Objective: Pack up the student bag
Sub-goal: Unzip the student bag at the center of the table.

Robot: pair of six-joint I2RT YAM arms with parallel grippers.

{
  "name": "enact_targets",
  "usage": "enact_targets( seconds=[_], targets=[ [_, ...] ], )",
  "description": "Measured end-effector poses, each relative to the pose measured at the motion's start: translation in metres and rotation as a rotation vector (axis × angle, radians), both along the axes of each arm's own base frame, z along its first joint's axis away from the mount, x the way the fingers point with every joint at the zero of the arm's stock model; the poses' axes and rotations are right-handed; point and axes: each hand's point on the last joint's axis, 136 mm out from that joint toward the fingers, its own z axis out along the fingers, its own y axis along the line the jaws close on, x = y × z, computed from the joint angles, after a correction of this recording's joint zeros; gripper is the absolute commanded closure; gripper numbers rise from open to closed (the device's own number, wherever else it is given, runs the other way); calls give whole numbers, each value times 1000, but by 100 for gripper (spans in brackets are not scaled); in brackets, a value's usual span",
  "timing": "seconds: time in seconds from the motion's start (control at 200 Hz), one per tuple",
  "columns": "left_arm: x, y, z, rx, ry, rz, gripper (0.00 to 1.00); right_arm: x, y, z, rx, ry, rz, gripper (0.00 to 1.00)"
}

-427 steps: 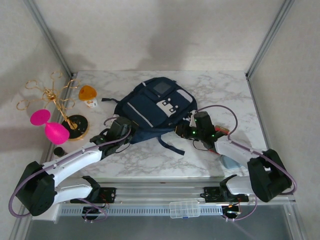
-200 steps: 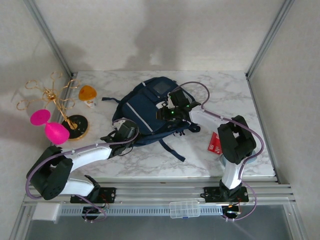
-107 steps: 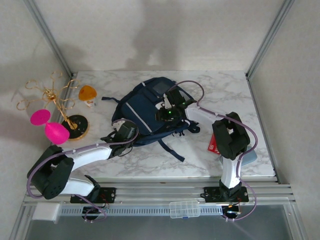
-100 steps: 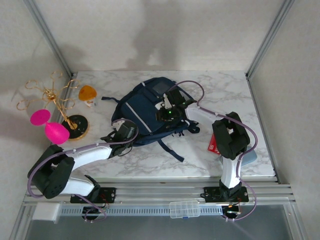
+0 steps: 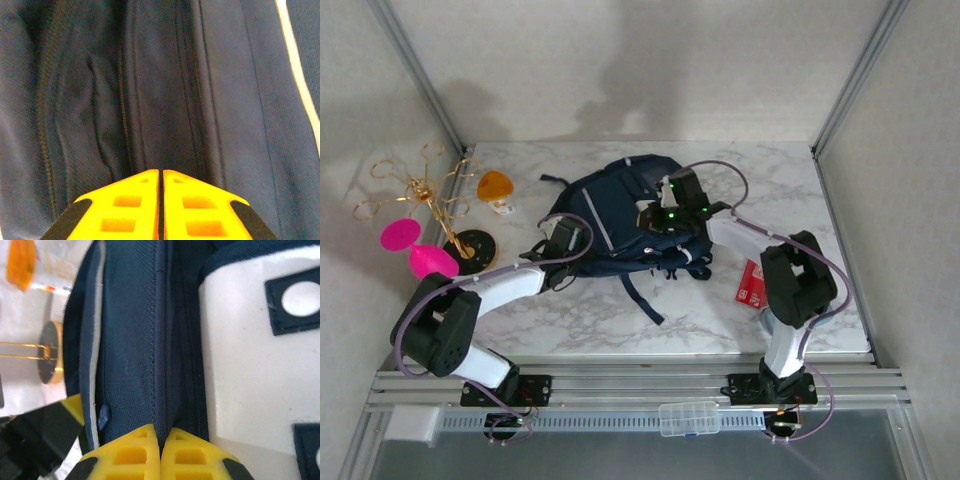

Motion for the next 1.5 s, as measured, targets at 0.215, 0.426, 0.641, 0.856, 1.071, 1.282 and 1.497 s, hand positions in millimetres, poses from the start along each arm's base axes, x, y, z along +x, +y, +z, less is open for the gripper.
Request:
enact_targets(
  seconds=[0.215,0.426,0.641,0.856,1.071,1.282,1.497],
  targets=[
    [41,-5,32,5,-89,-41,85,-5,-21,25,82,33,-140,100],
    [36,-7,62,-20,-111,-55,72,-7,-25,18,93,28,-222,100],
    [-23,-53,111,-168,-188,-152,62,-7,-20,21,136,16,-268,100],
    [-73,-126,97,-206,-92,-329,56,-6,-18,22,149,29,-301,100],
    [-77,-184,84,-130,-20,-410,57,-5,-17,25,159,38,-311,100],
    [-63,-195,57,-41,32,-377,57,-4,-16,30,159,49,-315,100],
    [-46,-192,32,59,51,-303,66,-3,-16,33,175,67,-320,100]
  ],
)
